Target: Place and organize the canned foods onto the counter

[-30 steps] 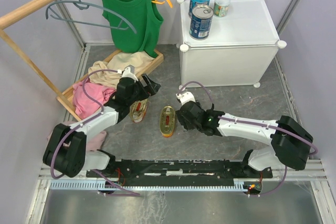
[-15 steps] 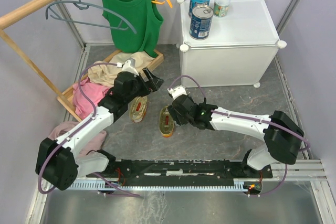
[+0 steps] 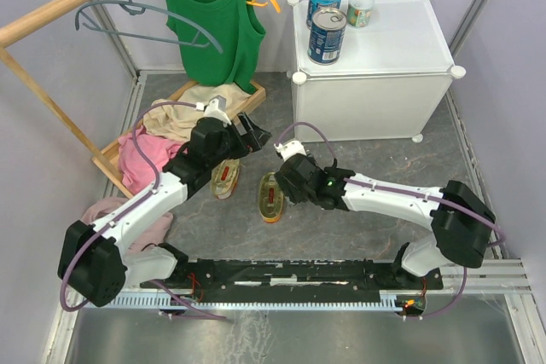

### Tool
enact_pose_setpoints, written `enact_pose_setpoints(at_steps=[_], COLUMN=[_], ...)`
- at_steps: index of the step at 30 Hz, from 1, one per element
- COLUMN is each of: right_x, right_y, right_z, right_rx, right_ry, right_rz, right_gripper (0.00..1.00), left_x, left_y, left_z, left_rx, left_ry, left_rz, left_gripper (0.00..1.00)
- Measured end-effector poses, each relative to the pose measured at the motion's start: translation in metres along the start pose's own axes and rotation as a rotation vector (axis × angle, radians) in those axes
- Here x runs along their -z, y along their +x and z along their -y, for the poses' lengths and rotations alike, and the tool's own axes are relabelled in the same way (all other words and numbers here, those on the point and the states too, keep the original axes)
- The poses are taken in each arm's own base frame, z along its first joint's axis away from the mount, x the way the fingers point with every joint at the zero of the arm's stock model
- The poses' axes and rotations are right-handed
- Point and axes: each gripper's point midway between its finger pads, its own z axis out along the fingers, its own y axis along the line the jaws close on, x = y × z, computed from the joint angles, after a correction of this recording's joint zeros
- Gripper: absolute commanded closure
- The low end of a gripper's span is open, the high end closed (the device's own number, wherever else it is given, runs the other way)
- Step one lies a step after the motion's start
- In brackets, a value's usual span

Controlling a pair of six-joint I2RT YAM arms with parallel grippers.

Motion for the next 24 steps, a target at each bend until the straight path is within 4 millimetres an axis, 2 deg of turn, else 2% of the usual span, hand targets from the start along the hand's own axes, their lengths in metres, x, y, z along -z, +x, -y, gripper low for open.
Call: enact_pose_setpoints(at_steps=[12,24], right_x=[0.018,0.039], right_y=[-0.006,-0.009], right_z=[0.007,0.015], right_rx=[-0.021,-0.038], right_ry=[-0.010,-0.024], right_rz=[0.044,0.087], right_gripper=[0.90,0.94], left_x=[-0.008,-0.006], left_y=[0.022,0.030], left_z=[0.002,0.006], left_rx=[-0.030,-0.053], left_ry=[-0.030,-0.059], left_rz=[-0.030,-0.030], left_gripper=[0.06,0.03])
